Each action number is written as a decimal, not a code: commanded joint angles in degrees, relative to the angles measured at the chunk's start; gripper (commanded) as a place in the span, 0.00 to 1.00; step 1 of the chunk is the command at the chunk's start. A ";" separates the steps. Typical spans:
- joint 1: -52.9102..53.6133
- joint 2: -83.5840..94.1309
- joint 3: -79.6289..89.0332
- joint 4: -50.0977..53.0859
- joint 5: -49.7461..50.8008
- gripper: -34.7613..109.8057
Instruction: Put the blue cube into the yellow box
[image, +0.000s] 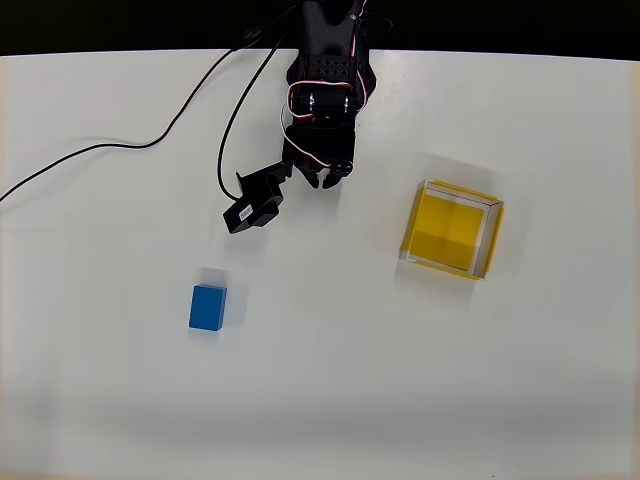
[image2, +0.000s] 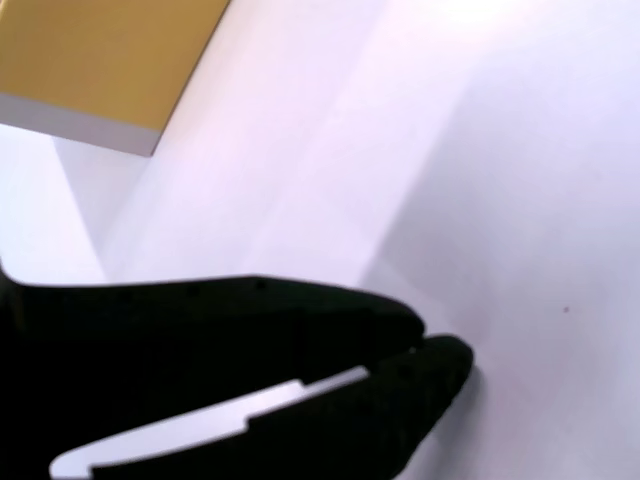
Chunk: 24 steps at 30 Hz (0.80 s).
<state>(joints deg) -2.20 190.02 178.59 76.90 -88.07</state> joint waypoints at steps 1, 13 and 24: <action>-1.14 1.67 1.58 0.88 -2.81 0.24; -1.14 1.67 1.58 0.79 -1.67 0.24; -1.14 1.58 1.58 0.70 -5.36 0.24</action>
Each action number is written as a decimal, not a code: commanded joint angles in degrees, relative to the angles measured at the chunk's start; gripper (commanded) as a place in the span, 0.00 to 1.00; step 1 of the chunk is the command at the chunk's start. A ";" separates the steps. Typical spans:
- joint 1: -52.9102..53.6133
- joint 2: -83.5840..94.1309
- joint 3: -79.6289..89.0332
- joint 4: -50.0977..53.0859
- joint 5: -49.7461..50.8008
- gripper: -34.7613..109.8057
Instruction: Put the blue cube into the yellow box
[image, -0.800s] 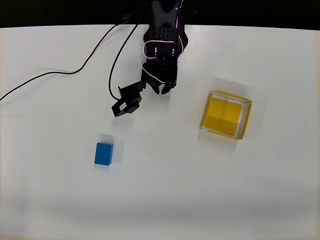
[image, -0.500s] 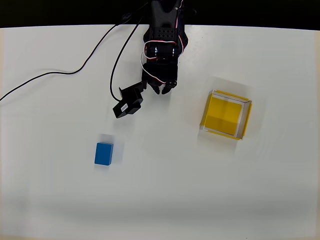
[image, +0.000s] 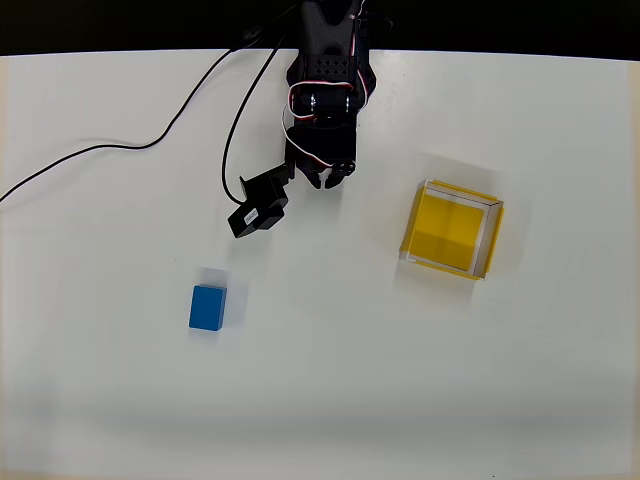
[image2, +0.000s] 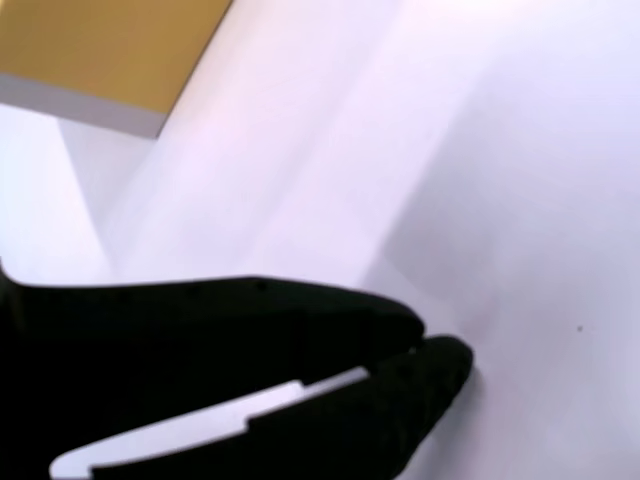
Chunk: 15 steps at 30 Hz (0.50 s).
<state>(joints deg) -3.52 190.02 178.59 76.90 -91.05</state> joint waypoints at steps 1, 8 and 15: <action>1.23 1.58 1.58 -0.97 -2.81 0.24; 9.84 -17.23 -14.94 -17.67 -4.75 0.35; 18.54 -41.57 -36.83 -28.56 -8.09 0.45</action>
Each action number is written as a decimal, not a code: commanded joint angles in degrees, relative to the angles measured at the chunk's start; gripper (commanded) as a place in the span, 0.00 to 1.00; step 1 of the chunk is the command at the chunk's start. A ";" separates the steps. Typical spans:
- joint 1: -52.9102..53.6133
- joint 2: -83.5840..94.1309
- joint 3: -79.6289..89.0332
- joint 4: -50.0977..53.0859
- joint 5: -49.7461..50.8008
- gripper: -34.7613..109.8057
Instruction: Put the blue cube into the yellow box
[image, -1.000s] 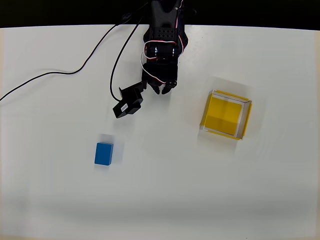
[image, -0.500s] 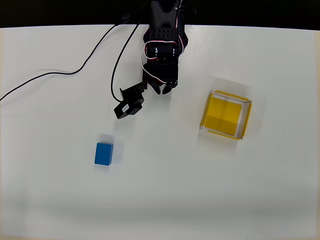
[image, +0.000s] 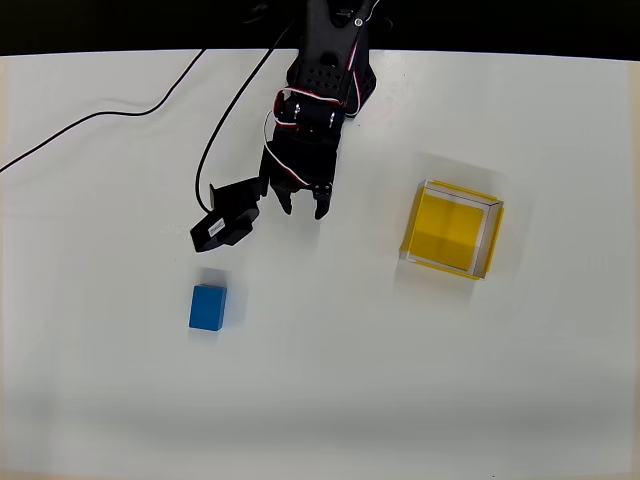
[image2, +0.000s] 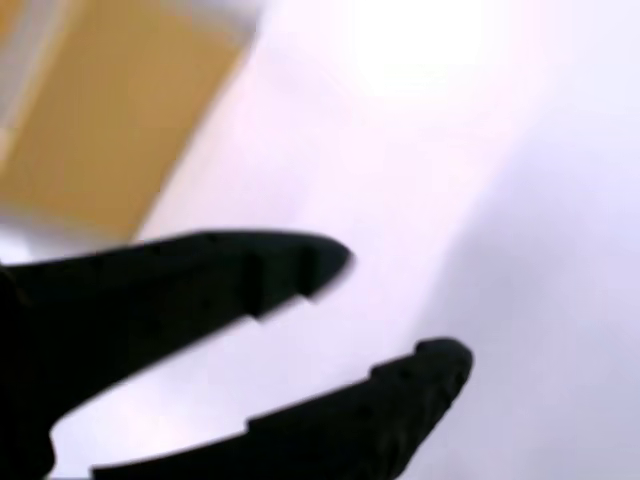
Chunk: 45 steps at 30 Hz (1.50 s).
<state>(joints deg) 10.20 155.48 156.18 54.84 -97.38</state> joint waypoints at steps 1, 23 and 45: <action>6.24 -10.63 -16.87 -8.88 -2.11 0.46; 21.88 -62.40 -48.08 -37.53 -10.11 0.56; 16.08 -75.67 -48.78 -48.43 -4.75 0.56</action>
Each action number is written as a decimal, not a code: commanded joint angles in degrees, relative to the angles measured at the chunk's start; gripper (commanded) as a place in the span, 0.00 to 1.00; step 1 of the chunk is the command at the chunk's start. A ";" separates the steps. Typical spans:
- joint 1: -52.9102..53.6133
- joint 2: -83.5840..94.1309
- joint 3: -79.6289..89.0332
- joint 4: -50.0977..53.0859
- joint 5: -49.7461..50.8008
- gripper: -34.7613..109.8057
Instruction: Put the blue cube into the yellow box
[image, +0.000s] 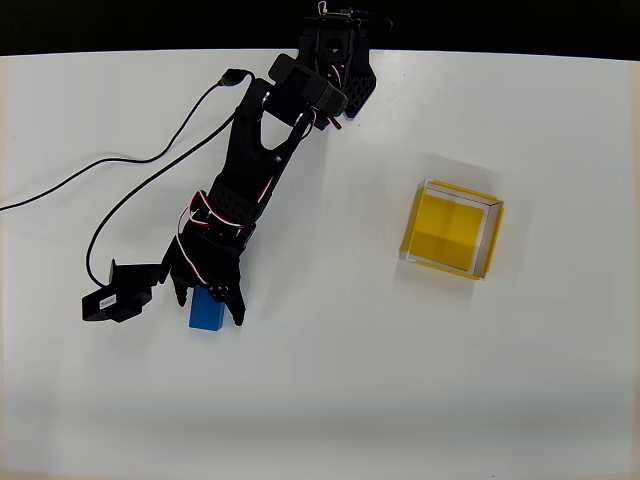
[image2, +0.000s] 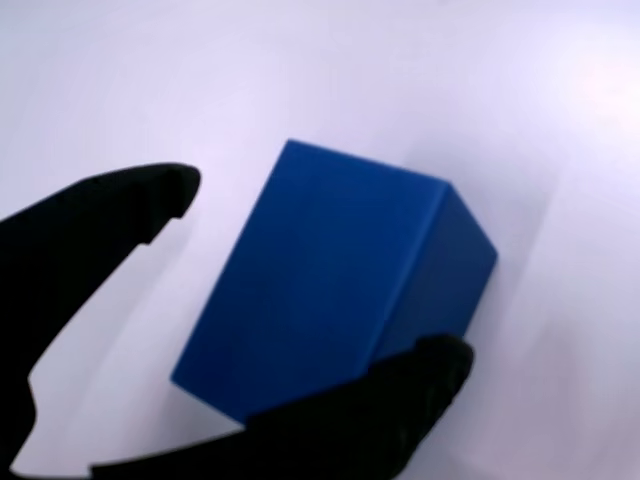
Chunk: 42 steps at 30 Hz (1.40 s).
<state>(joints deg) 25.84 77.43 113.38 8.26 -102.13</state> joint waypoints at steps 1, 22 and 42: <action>0.35 1.93 -5.98 -2.55 0.44 0.55; -3.34 7.82 5.01 -8.79 1.05 0.36; -42.54 54.49 24.96 -5.54 9.32 0.36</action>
<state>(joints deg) -9.67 121.38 138.16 1.67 -93.78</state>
